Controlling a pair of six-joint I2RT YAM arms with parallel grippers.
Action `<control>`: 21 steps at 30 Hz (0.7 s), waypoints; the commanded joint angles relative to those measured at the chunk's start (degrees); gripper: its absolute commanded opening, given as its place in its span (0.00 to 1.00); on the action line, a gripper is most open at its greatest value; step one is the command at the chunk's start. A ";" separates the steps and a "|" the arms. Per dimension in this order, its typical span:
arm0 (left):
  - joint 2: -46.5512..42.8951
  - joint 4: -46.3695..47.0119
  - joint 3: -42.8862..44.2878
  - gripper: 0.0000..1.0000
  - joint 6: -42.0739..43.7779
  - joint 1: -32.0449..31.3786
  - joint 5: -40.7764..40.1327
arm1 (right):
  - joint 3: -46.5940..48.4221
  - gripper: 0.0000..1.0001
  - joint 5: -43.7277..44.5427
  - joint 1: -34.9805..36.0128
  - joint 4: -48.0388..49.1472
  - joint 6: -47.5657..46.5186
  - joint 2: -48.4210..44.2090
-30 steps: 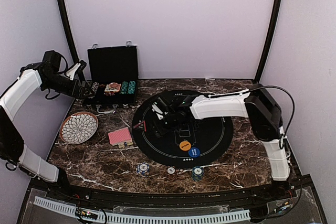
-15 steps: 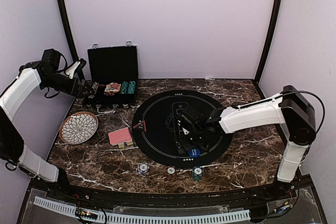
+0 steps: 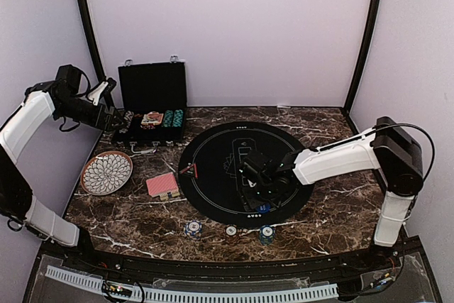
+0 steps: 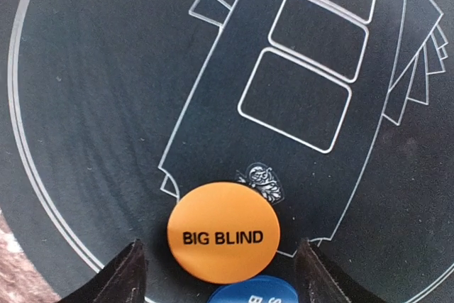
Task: Distribute texas hold em gaming equipment
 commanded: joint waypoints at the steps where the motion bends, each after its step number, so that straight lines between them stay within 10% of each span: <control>1: -1.00 -1.52 1.86 0.99 0.80 -0.22 0.71 | 0.17 0.69 1.39 0.32 0.91 -0.24 2.29; 21: -1.32 -2.71 2.72 0.99 2.00 -0.19 -0.28 | 1.73 0.44 6.14 -2.32 0.92 -1.36 4.74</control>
